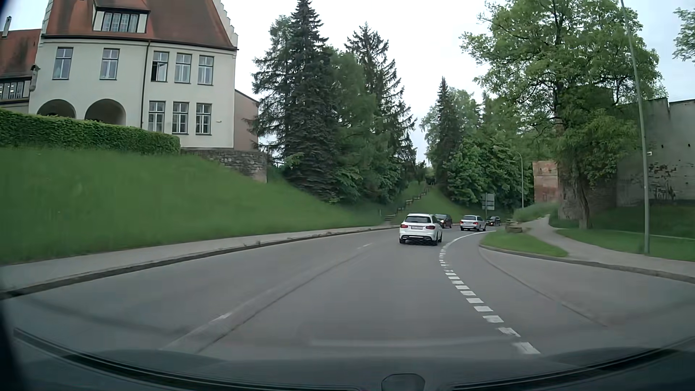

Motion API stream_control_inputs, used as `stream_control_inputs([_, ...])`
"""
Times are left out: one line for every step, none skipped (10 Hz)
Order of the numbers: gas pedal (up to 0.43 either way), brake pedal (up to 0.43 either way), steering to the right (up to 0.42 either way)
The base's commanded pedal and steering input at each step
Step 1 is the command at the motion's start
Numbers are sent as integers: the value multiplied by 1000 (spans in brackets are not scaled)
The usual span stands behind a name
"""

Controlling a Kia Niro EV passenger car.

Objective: Follow the waypoints while adhering to traffic rules and regulations

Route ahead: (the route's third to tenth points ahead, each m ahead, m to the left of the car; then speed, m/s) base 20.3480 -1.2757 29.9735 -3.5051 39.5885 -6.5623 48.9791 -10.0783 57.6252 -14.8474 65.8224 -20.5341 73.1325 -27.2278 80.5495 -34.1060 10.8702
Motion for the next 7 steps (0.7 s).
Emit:
stream_control_inputs([28,0,26])
stream_control_inputs([8,0,27])
stream_control_inputs([0,0,27])
stream_control_inputs([0,0,28])
stream_control_inputs([0,0,31])
stream_control_inputs([0,0,35])
stream_control_inputs([0,0,38])
